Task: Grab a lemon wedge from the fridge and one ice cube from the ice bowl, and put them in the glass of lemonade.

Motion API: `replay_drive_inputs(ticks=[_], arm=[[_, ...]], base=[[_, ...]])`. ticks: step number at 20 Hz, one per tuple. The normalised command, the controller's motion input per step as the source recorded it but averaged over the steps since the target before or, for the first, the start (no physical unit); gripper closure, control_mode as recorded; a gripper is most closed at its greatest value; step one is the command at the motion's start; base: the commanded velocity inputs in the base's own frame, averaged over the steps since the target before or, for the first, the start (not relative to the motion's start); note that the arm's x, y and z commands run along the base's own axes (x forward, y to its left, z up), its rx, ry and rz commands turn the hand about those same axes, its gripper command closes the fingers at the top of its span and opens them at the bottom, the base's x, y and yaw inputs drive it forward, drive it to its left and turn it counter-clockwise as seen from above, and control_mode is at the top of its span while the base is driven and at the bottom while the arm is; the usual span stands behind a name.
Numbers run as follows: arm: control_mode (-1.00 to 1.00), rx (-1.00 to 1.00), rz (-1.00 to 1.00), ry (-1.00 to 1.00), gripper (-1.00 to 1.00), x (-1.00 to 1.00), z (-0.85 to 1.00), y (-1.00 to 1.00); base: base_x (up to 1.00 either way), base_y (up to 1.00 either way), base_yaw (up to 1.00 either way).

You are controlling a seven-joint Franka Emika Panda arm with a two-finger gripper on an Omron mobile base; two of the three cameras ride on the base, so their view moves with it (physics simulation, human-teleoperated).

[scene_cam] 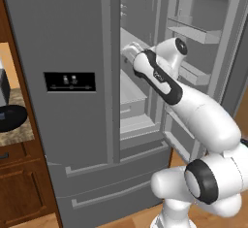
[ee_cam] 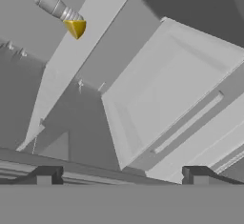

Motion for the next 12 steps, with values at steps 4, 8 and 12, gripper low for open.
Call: replay_drive_inputs(ticks=[4,8,12], arm=[[-1.00,0.00,0.13,0.02,-1.00,0.71,-0.04,0.12],[-1.00,0.00,0.04,0.00,-1.00,0.30,0.00,0.38],[-1.00,0.00,0.08,0.00,-1.00,0.03,0.00,0.60]], base=[[0.00,0.00,0.00],[0.00,0.00,0.00],[0.00,0.00,0.00]])
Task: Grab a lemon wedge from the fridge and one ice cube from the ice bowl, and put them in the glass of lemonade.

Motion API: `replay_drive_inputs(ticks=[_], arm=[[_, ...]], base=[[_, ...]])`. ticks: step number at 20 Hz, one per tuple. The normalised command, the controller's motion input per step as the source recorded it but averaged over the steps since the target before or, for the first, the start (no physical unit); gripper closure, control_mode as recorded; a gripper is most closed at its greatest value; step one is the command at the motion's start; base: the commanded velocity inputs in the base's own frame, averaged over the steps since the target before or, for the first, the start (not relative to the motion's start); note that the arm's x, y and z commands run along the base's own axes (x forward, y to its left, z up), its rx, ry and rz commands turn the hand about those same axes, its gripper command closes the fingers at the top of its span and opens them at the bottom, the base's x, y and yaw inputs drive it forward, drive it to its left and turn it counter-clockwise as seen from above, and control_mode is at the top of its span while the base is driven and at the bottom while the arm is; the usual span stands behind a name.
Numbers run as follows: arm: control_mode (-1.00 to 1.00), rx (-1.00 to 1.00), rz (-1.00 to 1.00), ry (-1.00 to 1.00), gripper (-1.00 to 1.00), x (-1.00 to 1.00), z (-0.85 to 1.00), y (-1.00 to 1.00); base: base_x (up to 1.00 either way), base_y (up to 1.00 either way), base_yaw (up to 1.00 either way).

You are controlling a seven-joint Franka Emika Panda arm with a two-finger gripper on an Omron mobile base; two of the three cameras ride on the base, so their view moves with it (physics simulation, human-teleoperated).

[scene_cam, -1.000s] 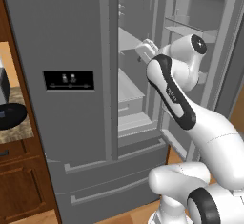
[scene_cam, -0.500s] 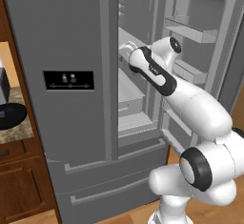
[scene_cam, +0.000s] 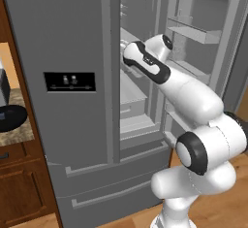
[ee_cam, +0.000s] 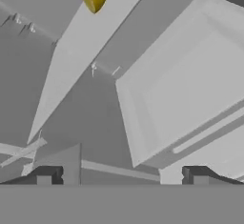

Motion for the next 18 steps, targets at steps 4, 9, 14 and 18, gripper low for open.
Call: replay_drive_inputs(ticks=[4,9,14,18], arm=[[-1.00,0.00,0.30,0.05,-1.00,-0.30,0.00,0.43],[-1.00,0.00,0.42,0.13,-1.00,-0.55,0.03,0.50],[-1.00,-0.03,0.49,0.04,-1.00,-1.00,0.04,0.82],[-1.00,-0.05,0.48,0.01,-1.00,-1.00,0.01,0.92]], base=[[0.00,0.00,0.00],[0.00,0.00,0.00],[0.00,0.00,0.00],[0.00,0.00,0.00]])
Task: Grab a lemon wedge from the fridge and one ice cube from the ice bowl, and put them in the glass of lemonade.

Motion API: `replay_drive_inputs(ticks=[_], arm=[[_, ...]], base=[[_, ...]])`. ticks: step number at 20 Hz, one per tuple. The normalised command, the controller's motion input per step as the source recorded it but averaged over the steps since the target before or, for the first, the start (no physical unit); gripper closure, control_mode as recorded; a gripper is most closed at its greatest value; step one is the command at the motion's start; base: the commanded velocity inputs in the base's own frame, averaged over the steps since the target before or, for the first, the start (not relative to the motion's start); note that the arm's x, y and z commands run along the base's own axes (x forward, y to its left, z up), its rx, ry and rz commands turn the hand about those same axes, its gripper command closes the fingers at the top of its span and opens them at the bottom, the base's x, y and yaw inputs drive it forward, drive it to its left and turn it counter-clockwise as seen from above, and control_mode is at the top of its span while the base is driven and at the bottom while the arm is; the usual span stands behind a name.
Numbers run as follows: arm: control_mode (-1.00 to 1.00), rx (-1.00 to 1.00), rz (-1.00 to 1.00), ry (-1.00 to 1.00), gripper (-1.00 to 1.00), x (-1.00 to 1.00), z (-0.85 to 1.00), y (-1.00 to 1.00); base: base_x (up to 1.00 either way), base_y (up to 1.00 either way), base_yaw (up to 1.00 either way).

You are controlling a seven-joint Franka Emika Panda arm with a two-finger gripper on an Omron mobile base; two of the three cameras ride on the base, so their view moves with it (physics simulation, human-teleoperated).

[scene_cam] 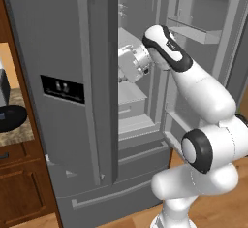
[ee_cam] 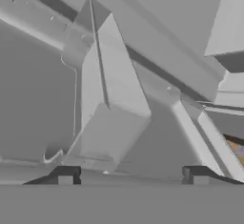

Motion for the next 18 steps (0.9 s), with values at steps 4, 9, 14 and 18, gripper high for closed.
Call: replay_drive_inputs(ticks=[4,9,14,18], arm=[[-1.00,-0.08,0.45,0.01,-1.00,-0.92,0.00,1.00],[-1.00,-0.05,0.35,0.00,-1.00,-0.80,0.00,1.00],[-1.00,-0.01,0.02,-0.17,-1.00,-0.83,0.00,1.00],[-1.00,0.03,-0.05,-0.06,-1.00,-0.15,0.00,0.32]], base=[[0.00,0.00,0.00],[0.00,0.00,0.00],[0.00,0.00,0.00],[0.00,0.00,0.00]])
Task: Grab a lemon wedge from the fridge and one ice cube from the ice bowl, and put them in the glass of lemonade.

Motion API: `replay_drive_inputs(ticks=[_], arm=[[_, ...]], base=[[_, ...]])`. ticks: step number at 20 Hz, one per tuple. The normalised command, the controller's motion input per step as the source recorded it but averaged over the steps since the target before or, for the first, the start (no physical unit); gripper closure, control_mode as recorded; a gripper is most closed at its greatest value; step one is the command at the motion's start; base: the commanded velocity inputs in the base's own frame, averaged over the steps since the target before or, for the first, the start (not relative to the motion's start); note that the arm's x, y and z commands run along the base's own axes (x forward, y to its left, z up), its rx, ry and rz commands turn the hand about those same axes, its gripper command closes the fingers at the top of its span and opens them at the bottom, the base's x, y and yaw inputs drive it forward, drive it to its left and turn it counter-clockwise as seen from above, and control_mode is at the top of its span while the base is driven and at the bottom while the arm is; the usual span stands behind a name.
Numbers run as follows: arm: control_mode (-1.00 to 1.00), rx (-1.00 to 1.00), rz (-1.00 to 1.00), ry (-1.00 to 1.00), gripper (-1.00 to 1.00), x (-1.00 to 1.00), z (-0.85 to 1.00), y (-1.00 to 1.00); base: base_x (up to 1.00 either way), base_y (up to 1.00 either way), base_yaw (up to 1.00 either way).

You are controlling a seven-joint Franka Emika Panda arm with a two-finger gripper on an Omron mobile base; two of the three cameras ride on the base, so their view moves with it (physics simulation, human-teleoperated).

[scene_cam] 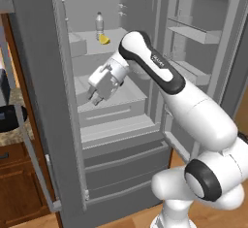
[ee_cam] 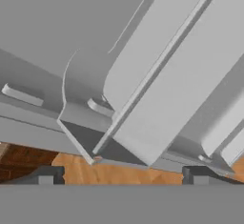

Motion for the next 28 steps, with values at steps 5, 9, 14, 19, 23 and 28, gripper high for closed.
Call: replay_drive_inputs(ticks=[5,9,14,19,23,28], arm=[[-1.00,0.00,-0.07,-0.14,-1.00,-0.27,0.15,-0.50],[-1.00,-0.11,-0.27,-0.33,-1.00,-0.70,0.35,-1.00],[-1.00,-0.36,-0.49,-0.23,-1.00,-0.50,0.01,-0.93],[-1.00,-0.35,-0.64,-0.12,-1.00,-0.24,0.00,-0.71],[-1.00,-0.03,-0.35,0.01,-1.00,-0.34,0.03,-0.75],[-1.00,0.00,-0.04,-0.01,-1.00,-0.03,0.01,-0.07]], base=[[0.00,0.00,0.00],[0.00,0.00,0.00],[0.00,0.00,0.00],[0.00,0.00,0.00],[0.00,0.00,0.00],[0.00,0.00,0.00]])
